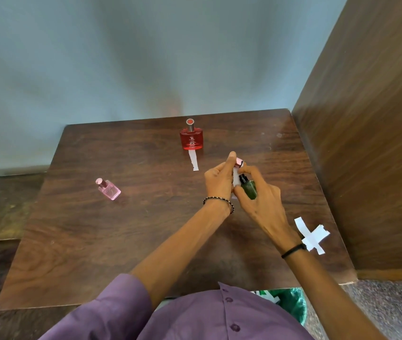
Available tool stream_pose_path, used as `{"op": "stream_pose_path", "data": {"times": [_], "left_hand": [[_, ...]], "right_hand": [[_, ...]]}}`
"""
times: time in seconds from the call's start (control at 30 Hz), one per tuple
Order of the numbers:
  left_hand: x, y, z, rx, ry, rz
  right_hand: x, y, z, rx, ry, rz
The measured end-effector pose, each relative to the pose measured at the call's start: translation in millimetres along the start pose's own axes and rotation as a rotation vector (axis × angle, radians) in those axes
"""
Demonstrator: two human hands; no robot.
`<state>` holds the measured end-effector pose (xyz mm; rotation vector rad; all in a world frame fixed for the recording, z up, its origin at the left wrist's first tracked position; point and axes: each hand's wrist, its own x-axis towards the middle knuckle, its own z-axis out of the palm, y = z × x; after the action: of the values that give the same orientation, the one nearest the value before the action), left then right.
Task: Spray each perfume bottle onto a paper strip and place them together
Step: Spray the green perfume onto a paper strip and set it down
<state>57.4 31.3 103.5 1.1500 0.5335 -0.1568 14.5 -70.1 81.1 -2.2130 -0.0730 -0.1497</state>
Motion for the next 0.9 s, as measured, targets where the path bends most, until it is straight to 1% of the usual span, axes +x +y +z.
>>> {"op": "stream_pose_path", "data": {"times": [0.13,0.23,0.4,0.5,0.57,0.67,0.73,0.9], "left_hand": [[-0.8,-3.2,-0.9,0.028,-0.026,-0.020],[0.4,-4.8,-0.8,0.030,-0.032,-0.032],[6.3,-5.6,0.2,-0.023,-0.031,-0.032],[8.0,-5.7,-1.5,-0.025,-0.035,-0.029],[8.4,-6.4,-1.5,-0.022,-0.027,-0.040],[6.3,-7.6,0.1,0.009,-0.025,-0.039],[5.1,-8.3,1.0,0.006,-0.037,-0.028],[6.3,-3.2,0.5,-0.014,-0.042,-0.016]], "right_hand": [[1.4,0.0,-0.5,-0.005,0.020,-0.030],[1.9,0.0,0.5,-0.001,0.030,-0.019],[1.3,-0.9,-2.2,0.110,0.015,0.109],[1.3,-3.0,-7.6,0.198,0.019,0.128],[2.2,-2.1,-9.2,0.183,0.002,0.124],[3.1,-0.4,-6.3,0.131,-0.034,0.167],[3.6,0.7,-4.2,0.120,-0.043,0.153],[3.6,-2.6,-4.0,0.040,-0.037,-0.006]]}}
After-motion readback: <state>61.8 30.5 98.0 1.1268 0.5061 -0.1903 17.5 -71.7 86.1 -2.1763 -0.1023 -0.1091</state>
